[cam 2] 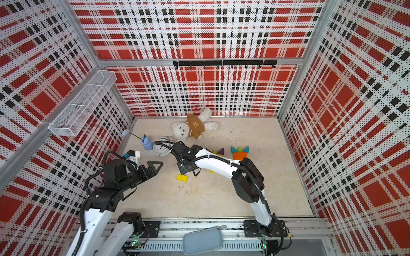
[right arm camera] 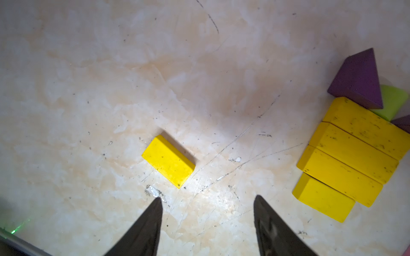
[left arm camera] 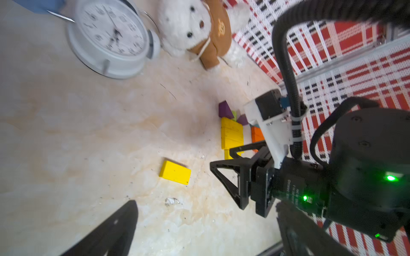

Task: Assemble a carrot with building blocks
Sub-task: Adjust the building block at the center of the board.

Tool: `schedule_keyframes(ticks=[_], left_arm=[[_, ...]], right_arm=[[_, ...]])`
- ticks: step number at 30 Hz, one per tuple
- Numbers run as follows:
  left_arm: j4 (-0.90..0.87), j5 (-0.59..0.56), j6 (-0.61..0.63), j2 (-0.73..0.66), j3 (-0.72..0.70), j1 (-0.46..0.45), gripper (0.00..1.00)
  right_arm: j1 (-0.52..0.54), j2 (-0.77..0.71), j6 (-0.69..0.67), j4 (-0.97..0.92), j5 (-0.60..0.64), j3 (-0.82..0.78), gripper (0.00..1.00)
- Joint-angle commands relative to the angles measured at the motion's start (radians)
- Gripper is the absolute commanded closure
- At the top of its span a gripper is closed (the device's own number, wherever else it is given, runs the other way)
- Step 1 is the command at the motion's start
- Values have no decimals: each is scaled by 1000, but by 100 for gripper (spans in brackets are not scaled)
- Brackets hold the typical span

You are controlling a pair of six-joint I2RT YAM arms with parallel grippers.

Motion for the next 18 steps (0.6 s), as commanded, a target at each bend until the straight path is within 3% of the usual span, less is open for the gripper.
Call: schedule_keyframes(ticks=[1,5,10,18], left_arm=[[-64,-142,-6,-28,42,35,0],[-90,-222,-22,6,51,47,1],[-91,-174,-27,64,52,128,1],[-81,-160,-27,67,46,141,0]], right_arm=[[4,-2,56,4,15,-42,32],[8,49,40,11,-66,-56,32],[26,119,41,30,-112,-41,32],[28,175,32,20,-99,-34,31]])
